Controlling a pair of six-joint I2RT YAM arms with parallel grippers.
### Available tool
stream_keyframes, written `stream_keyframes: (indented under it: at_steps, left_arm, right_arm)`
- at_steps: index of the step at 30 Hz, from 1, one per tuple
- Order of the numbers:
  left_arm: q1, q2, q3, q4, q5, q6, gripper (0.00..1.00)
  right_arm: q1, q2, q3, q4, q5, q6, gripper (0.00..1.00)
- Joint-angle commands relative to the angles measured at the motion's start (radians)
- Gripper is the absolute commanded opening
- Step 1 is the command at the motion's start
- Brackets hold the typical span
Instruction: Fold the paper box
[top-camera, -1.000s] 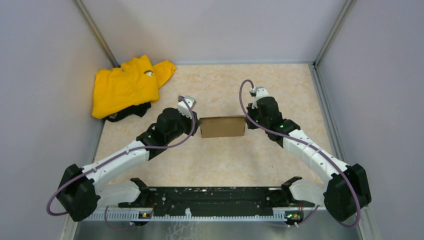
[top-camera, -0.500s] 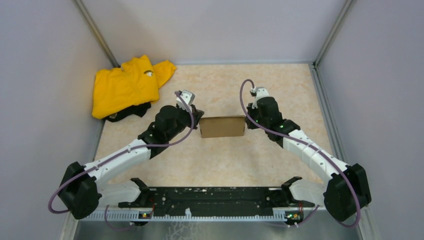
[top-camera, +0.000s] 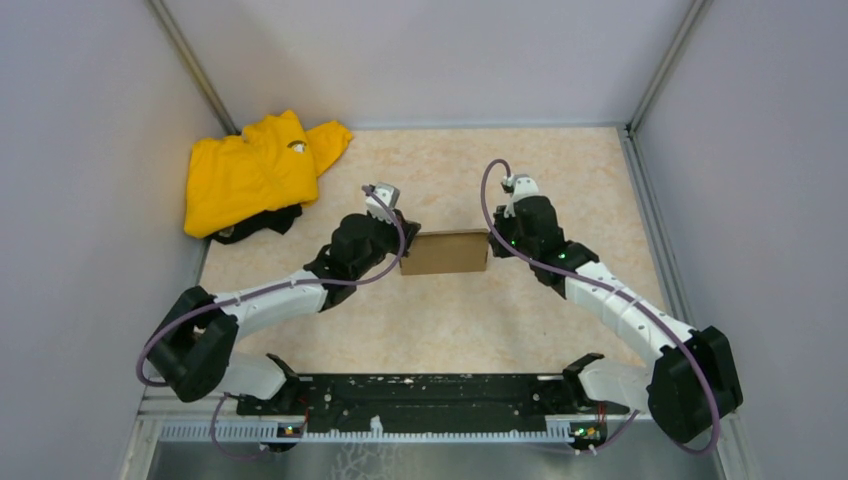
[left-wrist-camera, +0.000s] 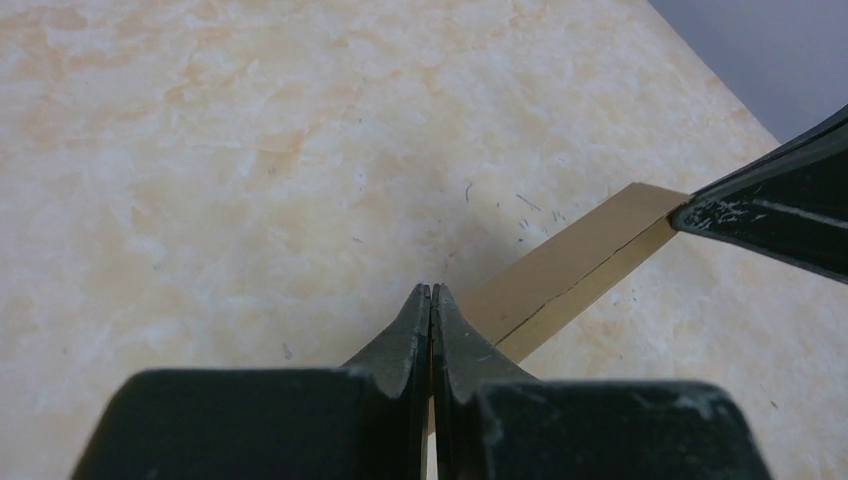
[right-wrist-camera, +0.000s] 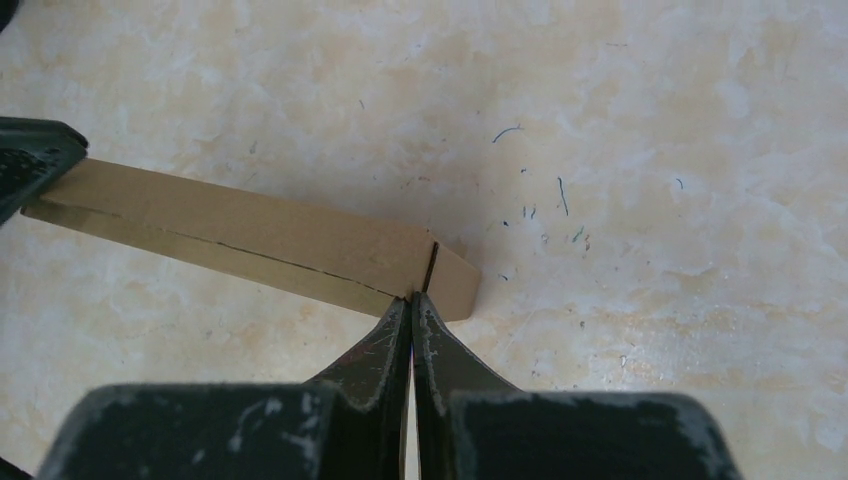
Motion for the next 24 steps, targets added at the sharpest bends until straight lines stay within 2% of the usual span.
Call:
stream_keyframes:
  at_steps: [1, 11, 15, 22, 24]
  left_arm:
    - [-0.015, 0.028, -0.071, 0.105, -0.002, -0.08, 0.04]
    - [-0.115, 0.118, -0.13, 0.151, -0.172, -0.12, 0.03]
    - [-0.128, 0.15, -0.133, 0.17, -0.214, -0.127, 0.03]
    - [-0.141, 0.204, -0.132, 0.194, -0.278, -0.141, 0.03]
    - [-0.141, 0.217, -0.129, 0.203, -0.286, -0.134, 0.03]
  right_arm:
    - [0.016, 0.005, -0.035, -0.033, -0.005, 0.015, 0.0]
    - [0.016, -0.015, -0.046, -0.048, -0.009, 0.032, 0.0]
    - [0.017, -0.073, -0.036, -0.087, 0.001, 0.031, 0.1]
    - [0.016, -0.148, -0.013, -0.149, -0.002, 0.028, 0.38]
    - [0.016, -0.167, -0.013, -0.147, -0.008, 0.028, 0.39]
